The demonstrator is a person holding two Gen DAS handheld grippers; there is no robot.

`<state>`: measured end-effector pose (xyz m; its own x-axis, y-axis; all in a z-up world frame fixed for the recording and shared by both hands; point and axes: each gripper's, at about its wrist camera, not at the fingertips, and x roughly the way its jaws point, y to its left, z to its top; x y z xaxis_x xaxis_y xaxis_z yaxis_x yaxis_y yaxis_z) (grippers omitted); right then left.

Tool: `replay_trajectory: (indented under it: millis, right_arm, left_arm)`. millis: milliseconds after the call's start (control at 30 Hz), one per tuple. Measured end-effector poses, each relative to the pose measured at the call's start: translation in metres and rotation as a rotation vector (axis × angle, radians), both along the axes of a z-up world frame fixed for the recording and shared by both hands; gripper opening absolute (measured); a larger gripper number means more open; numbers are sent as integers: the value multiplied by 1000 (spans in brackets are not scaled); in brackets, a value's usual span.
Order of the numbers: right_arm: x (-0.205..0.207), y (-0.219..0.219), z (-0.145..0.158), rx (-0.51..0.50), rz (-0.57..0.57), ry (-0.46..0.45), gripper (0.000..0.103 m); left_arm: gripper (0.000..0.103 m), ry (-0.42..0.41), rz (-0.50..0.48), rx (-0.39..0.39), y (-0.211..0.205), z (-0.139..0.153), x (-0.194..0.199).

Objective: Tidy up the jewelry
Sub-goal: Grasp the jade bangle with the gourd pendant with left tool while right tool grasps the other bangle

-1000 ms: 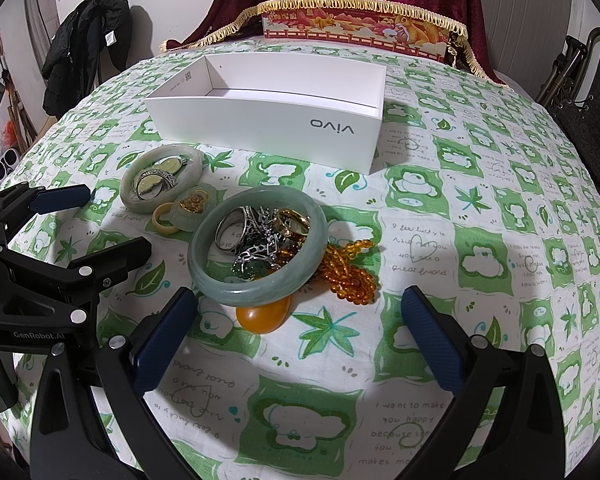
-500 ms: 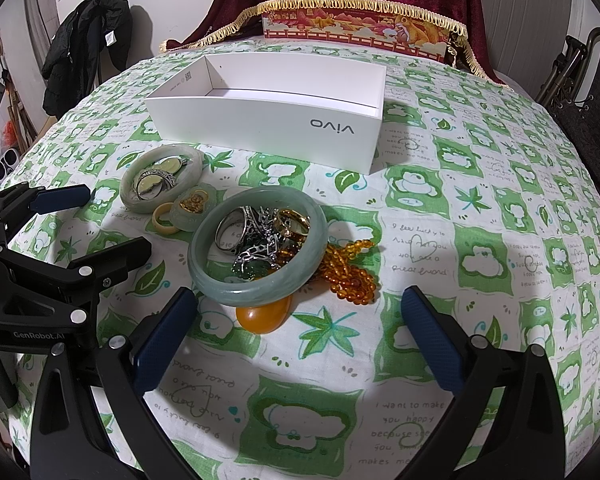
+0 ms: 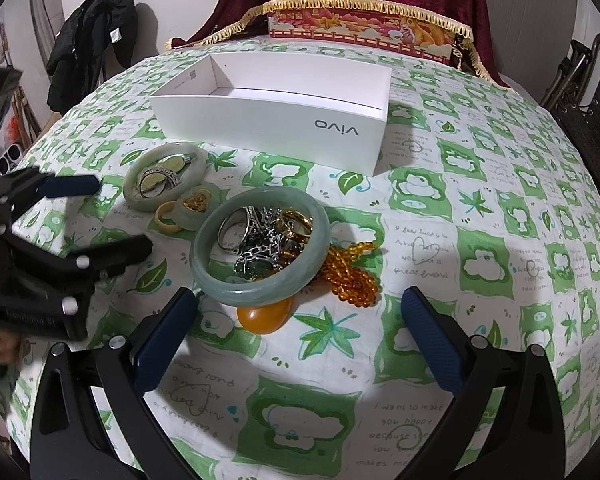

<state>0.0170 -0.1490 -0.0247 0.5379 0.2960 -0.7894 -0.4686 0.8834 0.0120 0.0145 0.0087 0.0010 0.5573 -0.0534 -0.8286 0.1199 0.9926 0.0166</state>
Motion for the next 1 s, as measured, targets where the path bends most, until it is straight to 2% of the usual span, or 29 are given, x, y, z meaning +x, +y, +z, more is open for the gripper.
replay_trajectory:
  millis: [300, 467, 600, 733, 867, 1000]
  right_arm:
    - [21, 10, 2, -15, 123, 6, 99]
    - [20, 12, 5, 37, 193, 7, 99]
    - [24, 17, 7, 27, 231, -8, 99]
    - [28, 26, 7, -13, 254, -31, 96]
    - [29, 22, 6, 0, 255, -24, 85]
    - [29, 20, 6, 9, 249, -29, 78]
  left_arm:
    - [100, 12, -83, 3, -1, 0, 26]
    - [100, 8, -117, -7, 0, 0, 29]
    - [99, 7, -140, -12, 1, 0, 33]
    - [92, -4, -148, -23, 5, 2, 35]
    - [75, -21, -146, -24, 7, 5, 33]
    - [69, -26, -144, -33, 7, 6, 30]
